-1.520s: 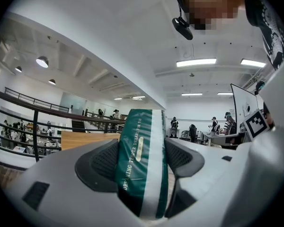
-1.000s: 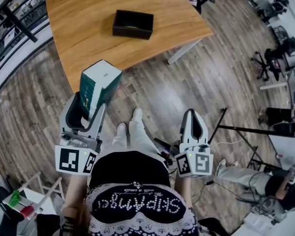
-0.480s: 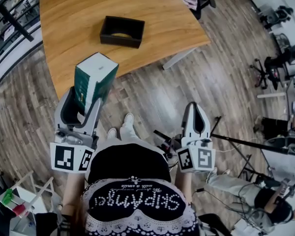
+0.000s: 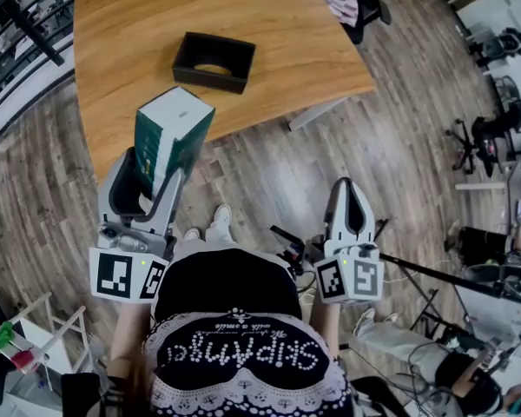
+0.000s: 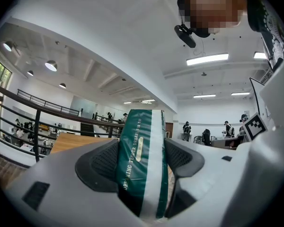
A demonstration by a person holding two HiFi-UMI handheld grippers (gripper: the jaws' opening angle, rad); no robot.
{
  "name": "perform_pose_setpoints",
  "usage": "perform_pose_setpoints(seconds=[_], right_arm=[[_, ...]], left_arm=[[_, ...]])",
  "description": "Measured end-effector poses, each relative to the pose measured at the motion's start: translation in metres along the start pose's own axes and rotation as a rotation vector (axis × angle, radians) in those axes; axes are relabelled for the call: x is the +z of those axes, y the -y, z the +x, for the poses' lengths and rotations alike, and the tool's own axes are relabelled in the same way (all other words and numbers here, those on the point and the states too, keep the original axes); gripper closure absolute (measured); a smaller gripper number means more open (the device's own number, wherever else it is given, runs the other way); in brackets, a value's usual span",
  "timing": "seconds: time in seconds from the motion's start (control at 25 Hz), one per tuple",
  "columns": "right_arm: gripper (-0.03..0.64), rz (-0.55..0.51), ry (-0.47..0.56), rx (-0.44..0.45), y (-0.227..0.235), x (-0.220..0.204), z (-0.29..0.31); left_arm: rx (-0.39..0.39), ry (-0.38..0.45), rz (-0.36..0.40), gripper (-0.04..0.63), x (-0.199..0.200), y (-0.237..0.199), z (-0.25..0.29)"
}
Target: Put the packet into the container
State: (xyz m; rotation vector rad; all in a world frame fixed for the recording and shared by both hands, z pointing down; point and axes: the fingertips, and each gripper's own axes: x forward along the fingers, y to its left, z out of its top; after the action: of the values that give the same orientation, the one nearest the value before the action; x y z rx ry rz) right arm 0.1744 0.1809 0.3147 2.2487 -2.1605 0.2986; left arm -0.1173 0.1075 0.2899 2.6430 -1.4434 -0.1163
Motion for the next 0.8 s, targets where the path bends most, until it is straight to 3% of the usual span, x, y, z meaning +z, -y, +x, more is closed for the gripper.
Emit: perform_pose_setpoints(seconds=[0.8], right_arm=[[0.581,0.046,-0.033,0.057,0.005,-0.006,0.043]], left_arm=[[0.071,0.004,0.004,0.264,0.005,-0.013,0.024]])
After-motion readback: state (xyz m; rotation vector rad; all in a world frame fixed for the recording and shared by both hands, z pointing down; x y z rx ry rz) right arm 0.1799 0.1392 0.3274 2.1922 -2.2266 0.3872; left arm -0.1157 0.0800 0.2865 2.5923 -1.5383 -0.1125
